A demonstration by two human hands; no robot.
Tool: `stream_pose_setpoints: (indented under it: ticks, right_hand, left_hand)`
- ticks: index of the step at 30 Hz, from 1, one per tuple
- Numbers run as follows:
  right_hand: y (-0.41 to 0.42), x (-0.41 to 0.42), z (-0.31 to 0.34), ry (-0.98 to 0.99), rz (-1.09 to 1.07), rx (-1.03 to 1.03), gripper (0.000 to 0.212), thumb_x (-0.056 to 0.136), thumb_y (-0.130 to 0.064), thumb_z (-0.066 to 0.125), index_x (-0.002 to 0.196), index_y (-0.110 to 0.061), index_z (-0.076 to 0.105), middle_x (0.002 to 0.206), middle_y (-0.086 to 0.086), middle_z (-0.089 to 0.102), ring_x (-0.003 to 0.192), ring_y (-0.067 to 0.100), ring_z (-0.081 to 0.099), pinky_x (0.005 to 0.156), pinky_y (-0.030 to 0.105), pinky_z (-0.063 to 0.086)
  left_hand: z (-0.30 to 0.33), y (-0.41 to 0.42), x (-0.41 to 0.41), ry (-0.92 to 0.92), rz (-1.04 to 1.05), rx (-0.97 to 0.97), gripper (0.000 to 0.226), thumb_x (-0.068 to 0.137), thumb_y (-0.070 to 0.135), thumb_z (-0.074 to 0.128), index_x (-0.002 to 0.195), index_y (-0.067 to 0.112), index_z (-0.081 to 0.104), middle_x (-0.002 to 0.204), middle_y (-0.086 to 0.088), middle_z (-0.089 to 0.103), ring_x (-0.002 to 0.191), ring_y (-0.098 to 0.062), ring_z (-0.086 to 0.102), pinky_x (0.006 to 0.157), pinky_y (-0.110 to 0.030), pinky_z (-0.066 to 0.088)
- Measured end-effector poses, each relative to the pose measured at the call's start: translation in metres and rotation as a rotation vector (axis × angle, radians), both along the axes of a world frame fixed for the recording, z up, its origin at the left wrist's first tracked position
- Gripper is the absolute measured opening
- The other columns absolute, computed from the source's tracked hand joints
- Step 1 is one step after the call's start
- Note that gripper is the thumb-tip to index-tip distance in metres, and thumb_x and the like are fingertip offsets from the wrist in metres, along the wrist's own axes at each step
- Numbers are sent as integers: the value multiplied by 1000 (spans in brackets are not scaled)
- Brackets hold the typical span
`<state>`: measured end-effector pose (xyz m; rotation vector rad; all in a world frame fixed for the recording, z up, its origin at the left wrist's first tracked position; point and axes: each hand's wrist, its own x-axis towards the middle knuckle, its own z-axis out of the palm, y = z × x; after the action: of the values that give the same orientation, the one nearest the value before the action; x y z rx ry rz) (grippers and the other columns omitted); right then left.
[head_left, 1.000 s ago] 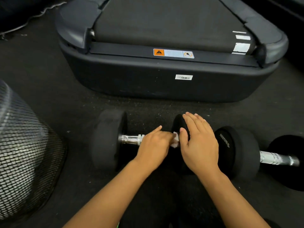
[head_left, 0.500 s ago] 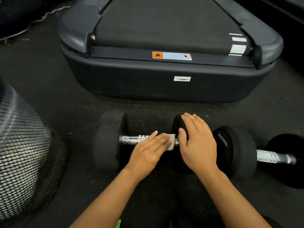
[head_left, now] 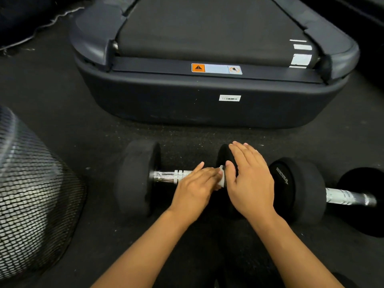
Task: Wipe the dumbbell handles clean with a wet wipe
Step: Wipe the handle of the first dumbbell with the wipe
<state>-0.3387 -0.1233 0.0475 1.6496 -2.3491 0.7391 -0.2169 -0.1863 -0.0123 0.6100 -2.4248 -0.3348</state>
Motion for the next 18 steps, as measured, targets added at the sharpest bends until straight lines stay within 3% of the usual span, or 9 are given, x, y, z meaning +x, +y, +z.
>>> stream_pose_setpoints:
  ticks: [5,8,11,14,17,18]
  right_hand:
    - [0,0,1,0,5,31,51,90,-34,31,128,-10,53,132,4,55,128,19,43,107,31,26]
    - [2,0,0,5,1,18,50,90,-33,32,128,-10,54,131,3,55,128,19,44,107,30,26]
    - [1,1,0,-4,-2,14,49,90,-33,32,128,-10,54,131,3,56,128,19,44,107,31,26]
    - [1,0,1,0,3,20,49,90,-33,32,127,-9,55,130,4,56,127,20,45,107,32,28]
    - [1,1,2,-4,7,7,49,90,-32,33,126,-9,56,129,4,57,126,20,46,106,34,30]
    - [1,1,1,-5,5,1,49,90,-32,33,126,-9,56,129,5,57,126,20,46,106,34,31]
  left_hand:
    - [42,-23,-5,-304,178,289,25,95,32,46,110,25,65,94,0,69,90,-17,63,85,-34,47]
    - [35,-13,3,-243,100,186,22,87,19,61,108,20,68,101,0,70,99,-17,64,97,-38,45]
    - [25,-3,2,-189,30,111,37,72,7,74,108,12,69,104,-1,71,99,-13,65,101,-32,41]
    - [41,-5,-9,-265,111,140,19,87,17,60,104,16,67,95,-2,70,93,-15,65,100,-33,43]
    - [53,-14,-15,-387,219,214,19,94,26,48,105,21,63,95,-2,66,95,-20,61,82,-32,45]
    - [53,-14,-16,-413,196,224,18,94,23,49,104,22,63,96,-2,66,98,-21,60,83,-32,46]
